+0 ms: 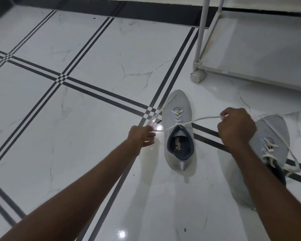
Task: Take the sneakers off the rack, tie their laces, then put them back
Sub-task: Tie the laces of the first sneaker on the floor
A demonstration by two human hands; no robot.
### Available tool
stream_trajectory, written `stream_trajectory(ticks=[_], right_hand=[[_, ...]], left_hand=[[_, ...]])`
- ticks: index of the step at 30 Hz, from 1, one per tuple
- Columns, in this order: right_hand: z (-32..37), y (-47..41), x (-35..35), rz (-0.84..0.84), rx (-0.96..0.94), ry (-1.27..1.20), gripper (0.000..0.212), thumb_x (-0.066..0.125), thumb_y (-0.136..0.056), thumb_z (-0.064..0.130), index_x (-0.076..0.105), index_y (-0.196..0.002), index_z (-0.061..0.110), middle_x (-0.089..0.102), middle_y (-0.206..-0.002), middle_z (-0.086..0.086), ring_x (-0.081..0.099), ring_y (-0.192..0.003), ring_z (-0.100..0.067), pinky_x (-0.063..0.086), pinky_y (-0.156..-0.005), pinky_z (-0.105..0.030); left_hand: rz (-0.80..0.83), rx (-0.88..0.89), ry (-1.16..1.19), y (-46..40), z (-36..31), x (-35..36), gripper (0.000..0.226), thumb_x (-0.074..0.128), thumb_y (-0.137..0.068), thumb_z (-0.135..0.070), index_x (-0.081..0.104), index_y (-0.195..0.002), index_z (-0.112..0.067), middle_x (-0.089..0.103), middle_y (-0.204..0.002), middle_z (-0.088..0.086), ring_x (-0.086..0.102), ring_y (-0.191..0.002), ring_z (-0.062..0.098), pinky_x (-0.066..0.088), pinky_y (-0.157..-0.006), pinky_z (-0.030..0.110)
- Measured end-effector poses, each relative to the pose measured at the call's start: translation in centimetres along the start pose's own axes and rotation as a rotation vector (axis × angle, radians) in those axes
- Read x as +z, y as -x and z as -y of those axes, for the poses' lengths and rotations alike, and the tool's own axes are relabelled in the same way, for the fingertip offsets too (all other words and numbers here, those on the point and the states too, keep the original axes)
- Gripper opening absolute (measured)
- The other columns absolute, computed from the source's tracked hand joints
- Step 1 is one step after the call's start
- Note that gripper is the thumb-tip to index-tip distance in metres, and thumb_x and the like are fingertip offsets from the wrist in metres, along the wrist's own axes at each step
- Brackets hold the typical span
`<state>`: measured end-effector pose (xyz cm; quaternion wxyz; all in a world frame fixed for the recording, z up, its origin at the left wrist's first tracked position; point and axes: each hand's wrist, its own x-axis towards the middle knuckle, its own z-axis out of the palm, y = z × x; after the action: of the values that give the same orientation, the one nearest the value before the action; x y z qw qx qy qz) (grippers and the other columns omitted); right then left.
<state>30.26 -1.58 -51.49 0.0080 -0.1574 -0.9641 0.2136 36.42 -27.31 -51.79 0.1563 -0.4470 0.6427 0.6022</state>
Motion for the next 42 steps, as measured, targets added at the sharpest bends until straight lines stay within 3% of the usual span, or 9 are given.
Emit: stream_trajectory(ticks=[3,5,9,13,20,27,34,37,42], right_hand=[[1.1,2.0,1.2,0.108,-0.098,-0.146,0.028,0.065,-0.089,0.012,0.072,-0.115,0.019,0.069,-0.119,-0.009,0.066,-0.103,-0.032,0.048,-0.085,-0.033],[2.1,3.2,2.1,0.251,-0.221,-0.246,0.028,0.067,-0.086,0.012,0.074,-0.111,0.024,0.073,-0.115,-0.004,0.067,-0.103,-0.027,0.049,-0.087,-0.030],[2.7,3.3,2.6,0.423,-0.264,-0.369,0.016,0.072,-0.083,0.009,0.079,-0.091,0.021,0.077,-0.089,0.002,0.071,-0.079,-0.019,0.056,-0.075,-0.028],[2.7,2.3,2.1,0.483,-0.196,-0.460,0.014,0.075,-0.081,0.005,0.072,-0.071,0.014,0.072,-0.064,-0.005,0.069,-0.046,-0.018,0.062,-0.056,-0.037],[2.9,2.2,1.7,0.482,-0.283,-0.405,0.016,0.075,-0.079,0.003,0.070,-0.067,0.013,0.066,-0.052,0.002,0.066,-0.045,-0.012,0.061,-0.058,-0.032],[-0.1,3.7,3.5,0.355,-0.287,-0.251,0.018,0.068,-0.072,-0.007,0.067,-0.065,0.009,0.068,-0.063,-0.004,0.064,-0.065,-0.027,0.047,-0.060,-0.031],[0.0,2.3,2.9,0.437,-0.287,-0.200,0.019,0.077,-0.076,0.002,0.070,-0.065,0.016,0.069,-0.063,-0.004,0.066,-0.062,-0.024,0.058,-0.062,-0.038],[-0.1,1.0,1.1,0.597,-0.292,-0.195,0.016,0.080,-0.076,0.007,0.072,-0.064,0.014,0.069,-0.055,-0.005,0.066,-0.049,-0.019,0.058,-0.054,-0.031],[0.8,-1.3,-3.7,0.924,-0.397,-0.211,0.016,0.075,-0.083,0.015,0.077,-0.067,0.017,0.069,-0.055,0.000,0.050,-0.045,-0.007,0.041,-0.053,-0.025]], left_hand=[[-0.092,0.391,-0.570,0.4,-0.5,1.3,0.045,0.075,-0.082,-0.032,0.059,-0.117,-0.008,0.059,-0.111,0.000,0.056,-0.099,0.017,0.051,-0.088,0.032],[-0.030,0.639,-0.781,1.2,-1.2,2.5,0.040,0.077,-0.080,-0.030,0.066,-0.116,-0.015,0.066,-0.111,-0.005,0.059,-0.102,0.012,0.047,-0.092,0.027],[0.043,0.662,-0.798,1.4,-1.7,3.9,0.011,0.078,-0.079,-0.018,0.077,-0.088,-0.011,0.076,-0.084,0.003,0.068,-0.080,0.014,0.049,-0.073,0.024],[0.060,0.675,-0.818,0.8,-2.2,3.9,0.010,0.068,-0.084,-0.017,0.074,-0.085,-0.009,0.073,-0.084,0.002,0.065,-0.082,0.016,0.046,-0.072,0.024],[0.133,0.829,-0.993,-0.1,-3.6,3.3,0.005,0.075,-0.083,-0.015,0.075,-0.086,-0.011,0.072,-0.075,0.002,0.064,-0.069,0.013,0.040,-0.060,0.015],[0.179,0.964,-1.203,-1.2,0.0,1.8,0.018,0.055,-0.074,0.008,0.063,-0.071,-0.008,0.063,-0.075,0.003,0.060,-0.069,0.023,0.052,-0.065,0.040],[0.294,0.818,-1.144,-2.1,-0.8,0.8,0.008,0.067,-0.086,-0.008,0.073,-0.081,-0.008,0.071,-0.076,0.003,0.066,-0.072,0.019,0.052,-0.067,0.027],[0.403,0.602,-0.948,-1.9,-2.2,-1.7,0.015,0.069,-0.088,-0.013,0.074,-0.075,-0.020,0.073,-0.075,0.002,0.060,-0.063,0.007,0.047,-0.065,0.017],[0.695,0.369,-0.576,0.1,-3.9,-3.4,0.009,0.067,-0.090,-0.014,0.072,-0.082,-0.013,0.072,-0.082,0.000,0.062,-0.077,0.014,0.054,-0.075,0.026]])
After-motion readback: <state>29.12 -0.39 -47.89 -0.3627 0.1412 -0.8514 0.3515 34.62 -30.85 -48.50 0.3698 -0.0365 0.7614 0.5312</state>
